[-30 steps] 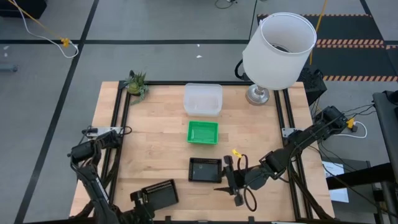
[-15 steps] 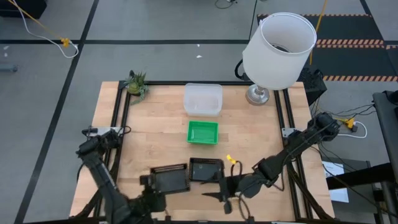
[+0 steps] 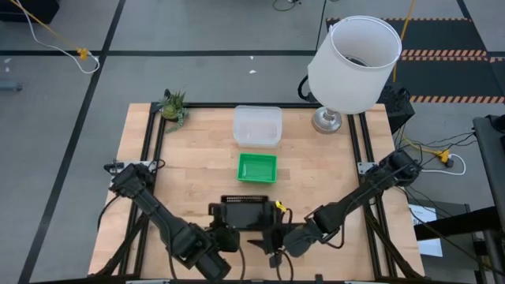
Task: Stack baskets by color
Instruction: Stack the left black bin on top of the right black bins
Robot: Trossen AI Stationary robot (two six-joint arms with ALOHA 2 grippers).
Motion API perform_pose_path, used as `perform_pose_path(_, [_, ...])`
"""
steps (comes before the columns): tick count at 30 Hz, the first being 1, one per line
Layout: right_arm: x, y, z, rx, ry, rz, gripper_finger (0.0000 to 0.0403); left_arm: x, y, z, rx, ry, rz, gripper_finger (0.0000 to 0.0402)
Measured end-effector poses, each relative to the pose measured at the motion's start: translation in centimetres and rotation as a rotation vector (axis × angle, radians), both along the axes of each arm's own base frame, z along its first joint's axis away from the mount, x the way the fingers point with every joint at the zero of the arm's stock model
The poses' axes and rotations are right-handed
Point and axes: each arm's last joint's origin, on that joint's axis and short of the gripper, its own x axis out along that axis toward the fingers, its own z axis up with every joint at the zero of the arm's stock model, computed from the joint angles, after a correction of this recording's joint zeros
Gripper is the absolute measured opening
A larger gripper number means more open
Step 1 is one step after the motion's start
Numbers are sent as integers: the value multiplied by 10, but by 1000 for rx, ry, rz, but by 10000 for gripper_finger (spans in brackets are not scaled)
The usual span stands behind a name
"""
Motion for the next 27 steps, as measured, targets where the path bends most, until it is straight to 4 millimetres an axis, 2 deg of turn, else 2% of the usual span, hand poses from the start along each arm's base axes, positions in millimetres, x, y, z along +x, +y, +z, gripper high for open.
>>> perform_pose_path(5, [3, -8, -3, 17, 32, -40, 167, 1, -1, 1, 12, -23, 0, 20])
perform_pose_path(12, [2, -8, -5, 18, 43, -44, 84, 1, -2, 1, 9, -25, -3, 9])
perform_pose_path(18, [2, -8, -6, 9, 59, -38, 9, 1, -1, 1, 2, -38, 24, 42])
perform_pose_path(22, [0, -9, -6, 11, 68, -40, 12, -1, -3, 2, 18, -89, 64, 65])
perform_pose_path(27, [-8, -8, -3, 22, 101, -43, 7, -1, -8, 3, 3, -123, 68, 130])
